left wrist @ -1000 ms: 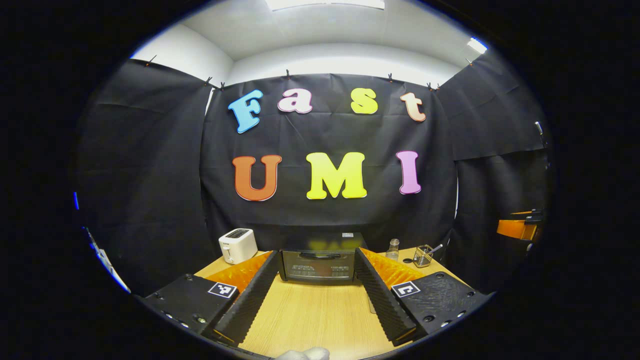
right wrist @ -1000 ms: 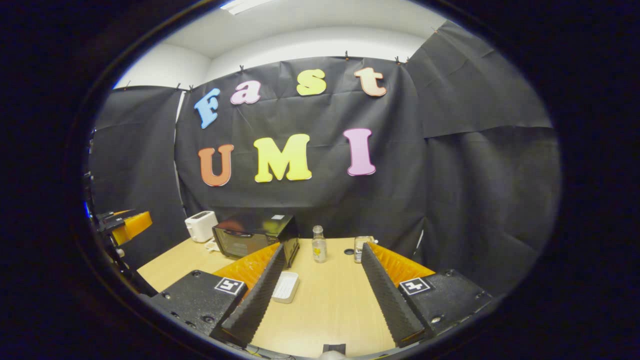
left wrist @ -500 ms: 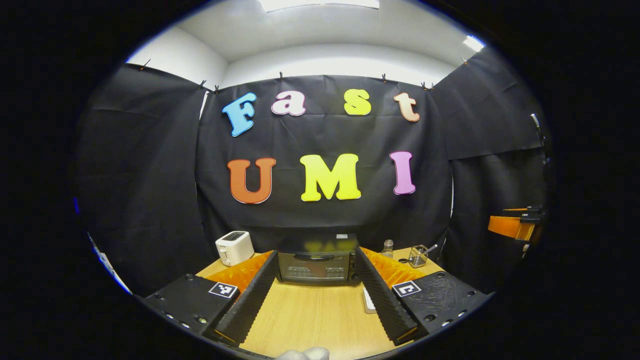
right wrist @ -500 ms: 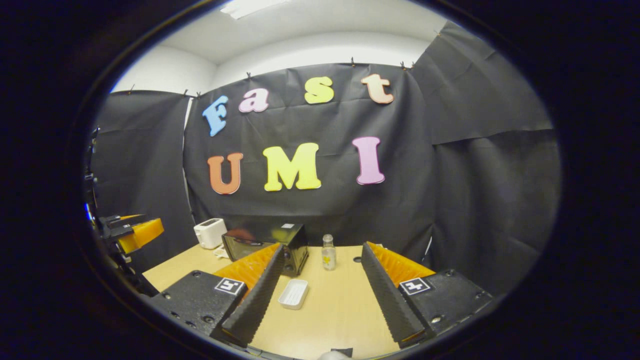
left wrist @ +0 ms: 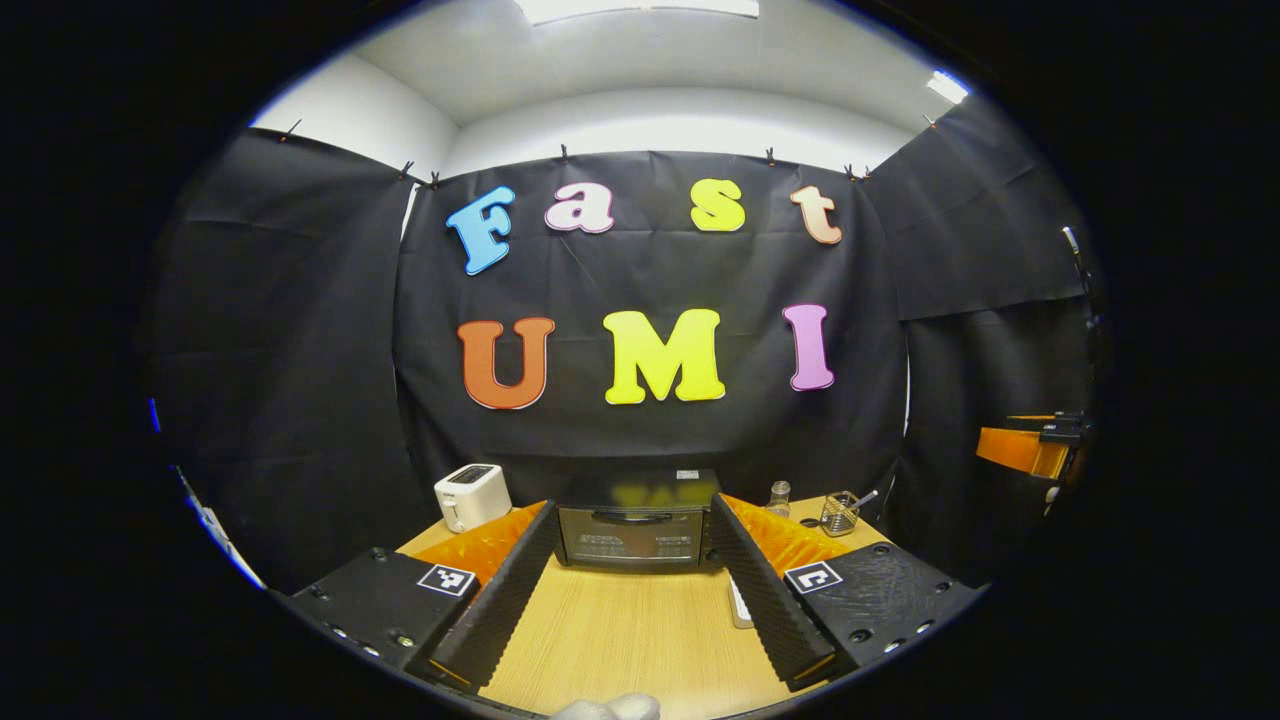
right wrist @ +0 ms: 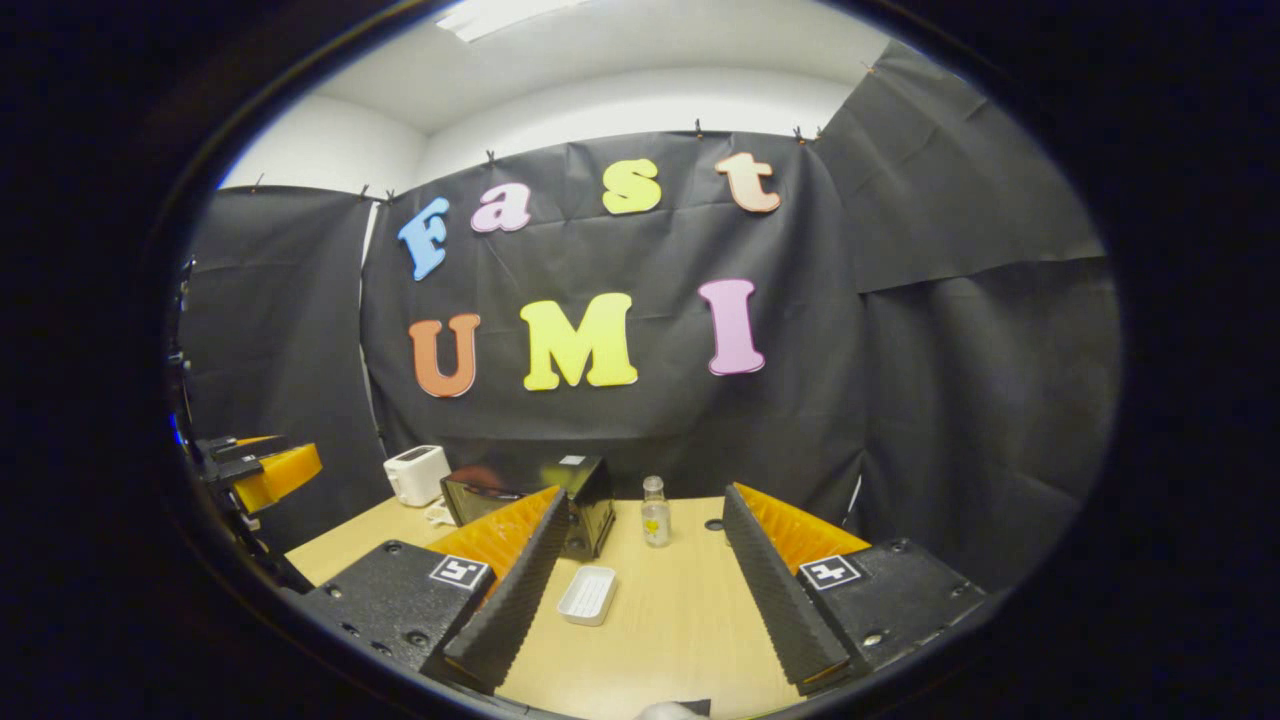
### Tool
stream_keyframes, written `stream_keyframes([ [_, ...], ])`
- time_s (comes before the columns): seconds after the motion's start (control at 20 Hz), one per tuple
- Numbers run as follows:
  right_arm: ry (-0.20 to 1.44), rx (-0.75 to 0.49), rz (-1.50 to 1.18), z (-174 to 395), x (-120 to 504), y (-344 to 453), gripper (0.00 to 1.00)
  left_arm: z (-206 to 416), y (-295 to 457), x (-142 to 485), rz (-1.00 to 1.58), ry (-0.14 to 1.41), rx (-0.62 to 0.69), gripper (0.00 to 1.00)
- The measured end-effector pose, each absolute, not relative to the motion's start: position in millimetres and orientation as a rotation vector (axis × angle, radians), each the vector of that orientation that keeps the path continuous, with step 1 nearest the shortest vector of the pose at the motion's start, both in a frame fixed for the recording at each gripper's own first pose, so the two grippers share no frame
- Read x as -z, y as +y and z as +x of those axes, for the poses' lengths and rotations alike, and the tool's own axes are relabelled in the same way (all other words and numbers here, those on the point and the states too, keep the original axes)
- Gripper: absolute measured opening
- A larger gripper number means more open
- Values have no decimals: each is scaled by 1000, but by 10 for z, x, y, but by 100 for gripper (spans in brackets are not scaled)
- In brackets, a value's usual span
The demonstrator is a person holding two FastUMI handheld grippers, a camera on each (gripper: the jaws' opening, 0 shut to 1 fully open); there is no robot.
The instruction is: Open the electric oven with the left hand, put the food in, and close the electric oven.
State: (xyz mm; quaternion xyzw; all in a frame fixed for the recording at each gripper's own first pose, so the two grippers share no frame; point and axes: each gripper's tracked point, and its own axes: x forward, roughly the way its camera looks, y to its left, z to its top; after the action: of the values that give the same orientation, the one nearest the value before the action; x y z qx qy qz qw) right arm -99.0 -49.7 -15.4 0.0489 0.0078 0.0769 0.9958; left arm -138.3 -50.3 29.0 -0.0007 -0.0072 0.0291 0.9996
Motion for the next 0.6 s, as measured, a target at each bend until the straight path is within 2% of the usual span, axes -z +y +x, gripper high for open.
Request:
stream_keyframes([
  [0.1,17,-148,98,-1038,167,-502,98,-1396,-505,-304,0,-16,-56,96],
  [0.5,-28,-116,118,-1110,3,-579,95,-1426,-421,-264,0,18,-51,96],
  [0.6,-25,-102,111,-1147,35,-616,98,-1433,-387,-281,8,21,-53,96],
])
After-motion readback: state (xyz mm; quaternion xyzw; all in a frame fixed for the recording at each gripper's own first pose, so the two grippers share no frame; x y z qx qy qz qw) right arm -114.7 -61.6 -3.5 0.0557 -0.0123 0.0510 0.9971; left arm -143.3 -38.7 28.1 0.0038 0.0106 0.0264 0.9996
